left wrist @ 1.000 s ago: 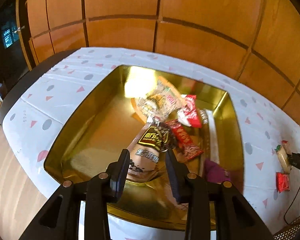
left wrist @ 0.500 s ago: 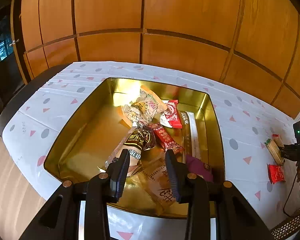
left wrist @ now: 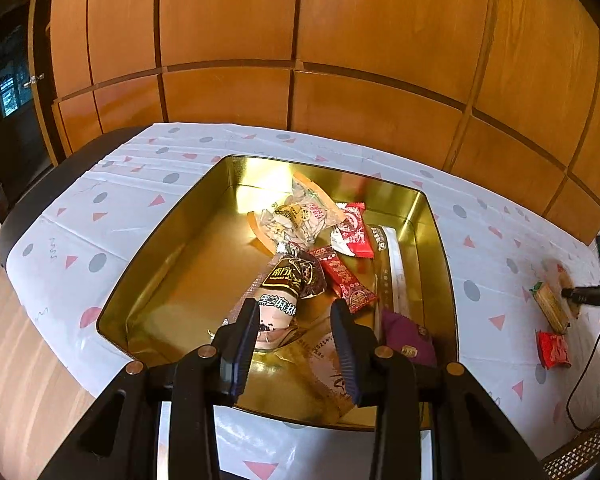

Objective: Organize snacks
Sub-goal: 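Carry the rice-cracker bar over the tin and release it with the right gripper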

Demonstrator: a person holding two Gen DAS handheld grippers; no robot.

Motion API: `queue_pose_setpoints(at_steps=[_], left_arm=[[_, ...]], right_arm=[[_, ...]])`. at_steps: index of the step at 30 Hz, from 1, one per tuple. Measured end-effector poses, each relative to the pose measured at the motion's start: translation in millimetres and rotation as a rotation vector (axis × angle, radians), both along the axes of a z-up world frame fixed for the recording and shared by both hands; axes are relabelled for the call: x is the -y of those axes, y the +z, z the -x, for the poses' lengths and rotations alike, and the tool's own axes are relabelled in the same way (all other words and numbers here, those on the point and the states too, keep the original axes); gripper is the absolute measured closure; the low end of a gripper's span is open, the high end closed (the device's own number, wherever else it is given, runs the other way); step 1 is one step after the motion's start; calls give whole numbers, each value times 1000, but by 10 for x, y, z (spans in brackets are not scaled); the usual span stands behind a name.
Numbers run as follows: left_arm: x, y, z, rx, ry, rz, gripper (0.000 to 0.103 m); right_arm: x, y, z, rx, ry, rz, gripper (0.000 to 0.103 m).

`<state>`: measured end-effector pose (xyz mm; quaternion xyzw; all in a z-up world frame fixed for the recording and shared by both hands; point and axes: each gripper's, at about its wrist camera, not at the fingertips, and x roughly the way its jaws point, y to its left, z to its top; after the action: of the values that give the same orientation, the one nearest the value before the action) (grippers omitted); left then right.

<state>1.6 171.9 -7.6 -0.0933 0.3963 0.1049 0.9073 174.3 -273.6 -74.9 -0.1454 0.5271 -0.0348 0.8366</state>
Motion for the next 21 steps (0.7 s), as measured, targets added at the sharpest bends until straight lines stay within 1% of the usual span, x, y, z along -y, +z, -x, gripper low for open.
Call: queue_pose_setpoints(at_steps=[3, 5, 8, 10, 12, 15, 18, 21], left_arm=[[-21, -9, 19, 5, 11, 7, 66], [-36, -23, 16, 1, 19, 8, 66], [-57, -39, 20, -2, 26, 9, 66], [-74, -42, 18, -2, 34, 6, 66], [-90, -46, 18, -2, 39, 9, 66], [-99, -36, 37, 4, 39, 2, 66], [-114, -44, 50, 2, 45, -6, 66], [-134, -47, 61, -2, 53, -2, 66]], right_arm=[[-25, 172, 39, 46, -11, -40, 74], [-83, 262, 76, 59, -7, -77, 74], [-241, 385, 161, 93, 25, -106, 74], [-402, 469, 259, 120, 61, -147, 74], [-565, 508, 317, 109, 109, -223, 74], [-831, 472, 395, 76, 176, -279, 74], [-1140, 414, 486, 31, 240, -365, 74], [-1449, 431, 572, 16, 308, -422, 74]])
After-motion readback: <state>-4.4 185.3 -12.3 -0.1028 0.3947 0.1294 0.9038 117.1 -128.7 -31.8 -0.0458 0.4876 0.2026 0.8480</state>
